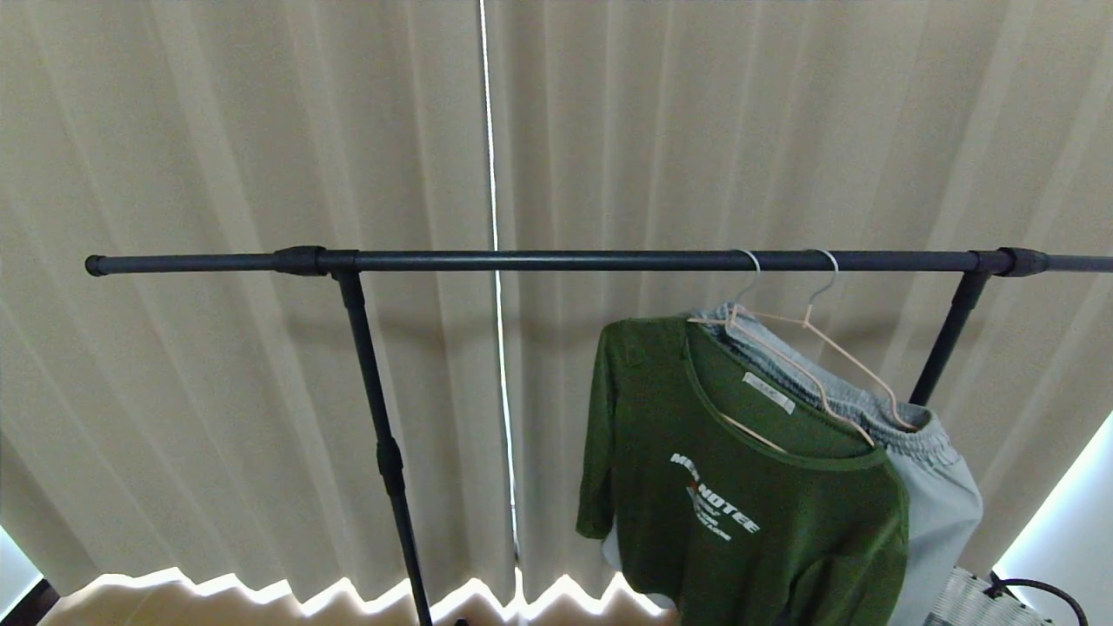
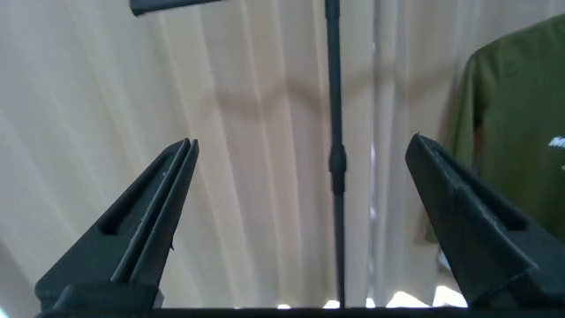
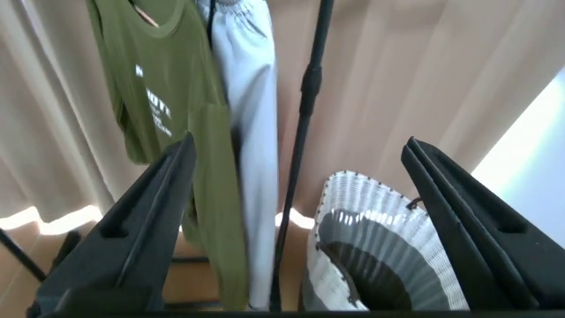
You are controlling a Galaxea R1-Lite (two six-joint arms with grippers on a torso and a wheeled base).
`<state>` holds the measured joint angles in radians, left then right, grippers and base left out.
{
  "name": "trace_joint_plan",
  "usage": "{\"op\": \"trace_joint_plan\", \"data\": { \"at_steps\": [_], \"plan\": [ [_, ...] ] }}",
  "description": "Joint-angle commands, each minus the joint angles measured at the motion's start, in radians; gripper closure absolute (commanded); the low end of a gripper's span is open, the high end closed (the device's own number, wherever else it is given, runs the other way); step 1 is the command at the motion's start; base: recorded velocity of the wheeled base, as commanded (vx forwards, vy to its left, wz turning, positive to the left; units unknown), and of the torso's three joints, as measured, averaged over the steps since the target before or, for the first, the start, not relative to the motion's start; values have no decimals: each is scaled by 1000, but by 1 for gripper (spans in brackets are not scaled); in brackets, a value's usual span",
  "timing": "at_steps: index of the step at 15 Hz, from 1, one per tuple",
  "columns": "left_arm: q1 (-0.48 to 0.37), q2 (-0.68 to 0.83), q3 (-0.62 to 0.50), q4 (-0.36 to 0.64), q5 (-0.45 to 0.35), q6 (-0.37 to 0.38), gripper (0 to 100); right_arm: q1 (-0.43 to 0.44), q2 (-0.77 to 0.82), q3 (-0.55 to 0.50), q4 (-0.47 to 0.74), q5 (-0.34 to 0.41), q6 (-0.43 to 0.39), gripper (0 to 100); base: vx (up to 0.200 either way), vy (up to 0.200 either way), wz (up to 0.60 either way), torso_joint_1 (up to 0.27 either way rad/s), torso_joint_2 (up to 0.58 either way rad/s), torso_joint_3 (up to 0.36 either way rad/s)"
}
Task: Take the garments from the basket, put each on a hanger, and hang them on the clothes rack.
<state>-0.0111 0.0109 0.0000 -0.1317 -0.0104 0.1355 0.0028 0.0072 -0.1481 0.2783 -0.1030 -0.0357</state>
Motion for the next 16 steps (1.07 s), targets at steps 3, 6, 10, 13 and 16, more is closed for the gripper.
{"op": "trace_joint_plan", "data": {
  "at_steps": [3,6,10,13,16],
  "plan": [
    [0,-8,0,0,12,-151,0,-1,-6,12,-7,5,11,0,0,0,0,0,0,0],
    [2,-8,0,-5,83,-197,0,-3,-7,102,-171,8,23,0,0,0,0,0,0,0],
    [3,-8,0,0,109,-67,0,-3,-6,101,-165,8,53,0,0,0,0,0,0,0],
    [2,-9,0,6,109,-165,0,-3,-6,101,-166,2,63,0,0,0,0,0,0,0],
    [2,-9,0,4,101,-155,0,-3,-7,101,-168,5,66,0,0,0,0,0,0,0]
  ]
}}
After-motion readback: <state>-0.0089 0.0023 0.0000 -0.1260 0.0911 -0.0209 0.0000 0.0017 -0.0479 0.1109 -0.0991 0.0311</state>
